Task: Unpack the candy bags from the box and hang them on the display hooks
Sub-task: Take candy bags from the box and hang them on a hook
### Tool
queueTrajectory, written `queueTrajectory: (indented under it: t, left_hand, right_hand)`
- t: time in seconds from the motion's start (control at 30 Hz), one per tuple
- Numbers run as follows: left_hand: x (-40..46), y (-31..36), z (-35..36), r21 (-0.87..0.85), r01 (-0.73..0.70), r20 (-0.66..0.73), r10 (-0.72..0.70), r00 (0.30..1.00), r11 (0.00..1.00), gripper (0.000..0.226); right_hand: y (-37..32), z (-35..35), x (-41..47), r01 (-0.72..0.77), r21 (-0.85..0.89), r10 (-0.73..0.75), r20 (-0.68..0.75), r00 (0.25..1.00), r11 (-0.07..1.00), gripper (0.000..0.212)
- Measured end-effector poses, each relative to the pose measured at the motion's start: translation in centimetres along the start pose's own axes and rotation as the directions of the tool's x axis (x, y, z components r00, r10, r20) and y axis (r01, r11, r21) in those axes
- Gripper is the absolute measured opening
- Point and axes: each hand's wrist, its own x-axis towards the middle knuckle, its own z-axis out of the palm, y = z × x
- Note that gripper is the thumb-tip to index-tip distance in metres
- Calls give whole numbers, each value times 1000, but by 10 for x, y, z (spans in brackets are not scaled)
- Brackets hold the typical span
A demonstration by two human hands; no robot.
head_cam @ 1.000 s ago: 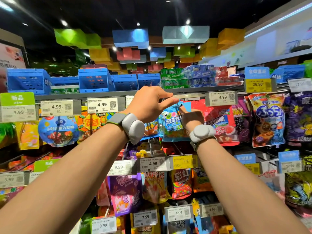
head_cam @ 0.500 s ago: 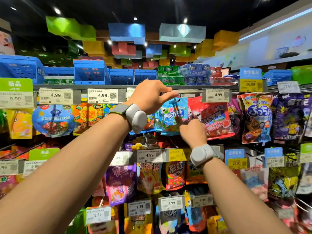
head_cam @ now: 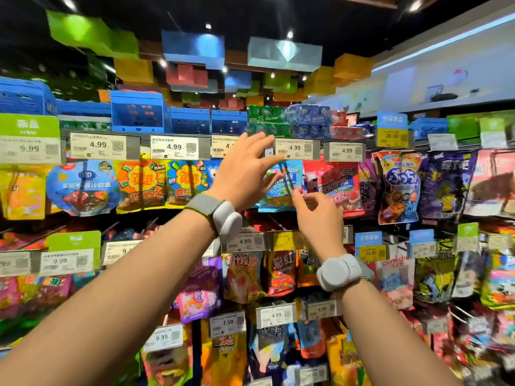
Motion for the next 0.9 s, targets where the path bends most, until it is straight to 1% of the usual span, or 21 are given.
queueTrajectory:
  t: [0.03, 0.07, 0.1, 0.13, 0.17, 0.2, 0.27, 0.37, 0.4, 0.43, 0.53, 0.57, 0.63, 0.67, 0.77, 0.9]
  left_hand:
    - [-7, 6, 2, -73, 13, -52, -17, 998, 997, 37]
    - [-15, 11, 0, -188, 51, -83, -67, 994, 981, 38]
    - [-23, 17, -4, -331, 115, -84, -150, 985, 937, 38]
    - [-29, 24, -9, -467, 189, -65, -247, 967, 864, 37]
    - [-36, 29, -14, -584, 257, -36, -341, 939, 770, 34]
    - [-41, 33, -18, -661, 323, 11, -422, 906, 677, 29]
    - [-54, 38, -22, -752, 435, 136, -529, 837, 495, 21]
    - [-79, 40, -24, -842, 515, 353, -556, 753, 162, 9]
    - [-91, 40, -25, -842, 531, 397, -552, 733, 99, 5]
    - [-97, 43, -26, -843, 533, 411, -553, 725, 72, 4]
    - [-128, 44, -25, -824, 566, 462, -558, 689, 17, 5]
    - [-140, 43, -25, -819, 574, 478, -562, 675, -7, 6]
    - [-162, 42, -26, -798, 602, 505, -569, 649, -21, 10]
    - [-172, 43, -28, -777, 628, 531, -568, 628, -32, 11]
    - [-201, 50, -38, -731, 668, 616, -557, 557, -140, 11]
    - [-237, 65, -48, -674, 703, 672, -584, 455, -228, 13]
  right_hand:
    - [1, 0, -2, -6, 19, 6, -4, 1000, 1000, 44]
    - [-2, 0, -7, -8, 35, 9, -9, 1000, 999, 41]
    - [-4, 2, -13, -16, 51, 16, -14, 1000, 999, 40]
    - [-7, 3, -19, -23, 67, 24, -15, 1000, 997, 39]
    - [-9, 5, -25, -36, 85, 38, -14, 999, 996, 39]
    - [-13, 6, -31, -50, 108, 51, -13, 999, 993, 41]
    - [-17, 10, -46, -94, 158, 96, -3, 995, 983, 46]
    - [-23, 23, -71, -167, 218, 169, 13, 986, 961, 49]
    - [-26, 27, -83, -196, 260, 196, 24, 980, 946, 49]
    - [-27, 26, -88, -216, 304, 216, 33, 976, 928, 48]
    - [-33, 34, -113, -283, 315, 281, 56, 958, 906, 44]
    - [-33, 38, -123, -318, 330, 308, 84, 948, 889, 44]
    - [-31, 46, -142, -387, 336, 360, 141, 922, 859, 45]
    - [-30, 49, -152, -410, 320, 378, 160, 912, 854, 44]
    - [-28, 57, -182, -448, 322, 396, 217, 892, 834, 43]
    - [-17, 62, -225, -491, 342, 397, 310, 864, 801, 48]
